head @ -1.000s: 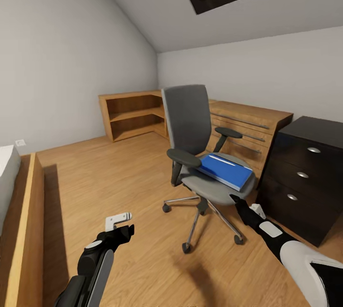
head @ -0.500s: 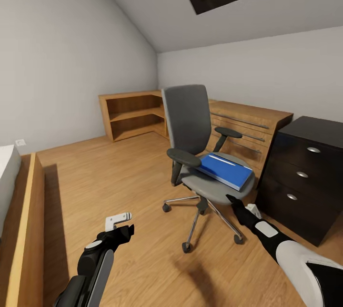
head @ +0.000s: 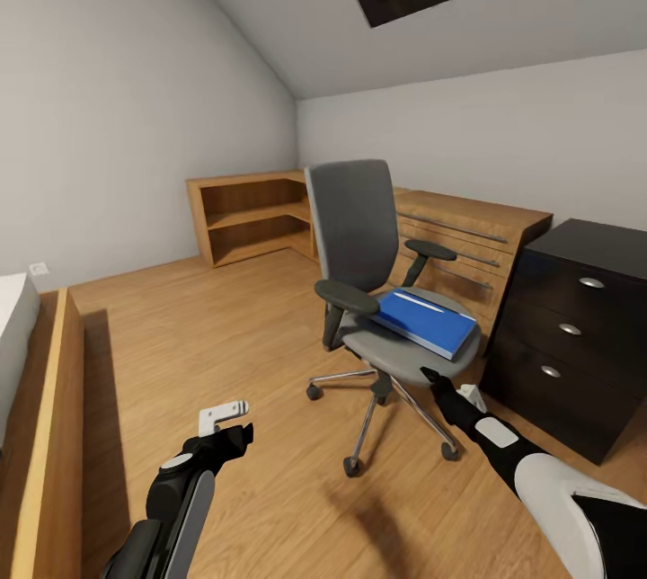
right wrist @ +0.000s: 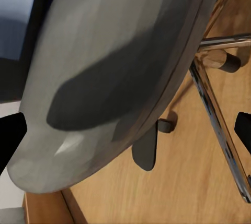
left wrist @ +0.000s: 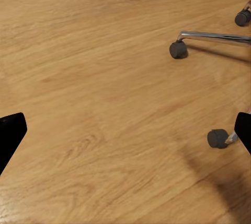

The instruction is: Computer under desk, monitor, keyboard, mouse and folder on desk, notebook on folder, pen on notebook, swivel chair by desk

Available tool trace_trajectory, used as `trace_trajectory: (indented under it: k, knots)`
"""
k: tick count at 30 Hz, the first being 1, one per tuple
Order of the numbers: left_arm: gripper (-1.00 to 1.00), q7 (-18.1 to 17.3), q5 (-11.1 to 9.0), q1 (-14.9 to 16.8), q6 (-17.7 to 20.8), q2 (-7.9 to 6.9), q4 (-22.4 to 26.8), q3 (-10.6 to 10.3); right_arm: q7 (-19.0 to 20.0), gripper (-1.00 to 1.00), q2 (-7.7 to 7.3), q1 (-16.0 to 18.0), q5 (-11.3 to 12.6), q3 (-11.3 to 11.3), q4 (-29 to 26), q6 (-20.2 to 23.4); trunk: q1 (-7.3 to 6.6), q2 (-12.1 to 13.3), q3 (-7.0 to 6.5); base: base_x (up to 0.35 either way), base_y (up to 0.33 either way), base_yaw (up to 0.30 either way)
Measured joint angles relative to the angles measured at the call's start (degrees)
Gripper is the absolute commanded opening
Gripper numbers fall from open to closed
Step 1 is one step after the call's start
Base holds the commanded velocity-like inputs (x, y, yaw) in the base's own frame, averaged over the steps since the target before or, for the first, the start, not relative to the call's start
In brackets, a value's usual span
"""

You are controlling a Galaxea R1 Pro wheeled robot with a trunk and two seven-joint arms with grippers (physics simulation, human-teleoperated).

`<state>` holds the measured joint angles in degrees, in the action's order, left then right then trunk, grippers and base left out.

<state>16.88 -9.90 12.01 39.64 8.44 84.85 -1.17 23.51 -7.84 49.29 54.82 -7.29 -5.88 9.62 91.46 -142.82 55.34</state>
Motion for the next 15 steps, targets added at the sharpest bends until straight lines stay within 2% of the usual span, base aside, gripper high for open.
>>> trace_trajectory:
  k: [9, 15]
  knots:
    - [1.00, -0.02, 0.02, 0.00, 0.00, 0.00, 0.04, 0.00, 0.17, 1.00, 0.64, -0.28, 0.35, -0.84, -0.11, 0.08, -0.02, -0.01, -0.01, 0.018, 0.000, 0.000]
    - [1.00, -0.09, -0.03, 0.00, -0.01, 0.00, 0.07, -0.25, 0.98, 1.00, 0.76, -0.32, 0.33, -0.39, -0.11, -0.03, -0.04, -0.01, -0.01, 0.264, 0.000, 0.000]
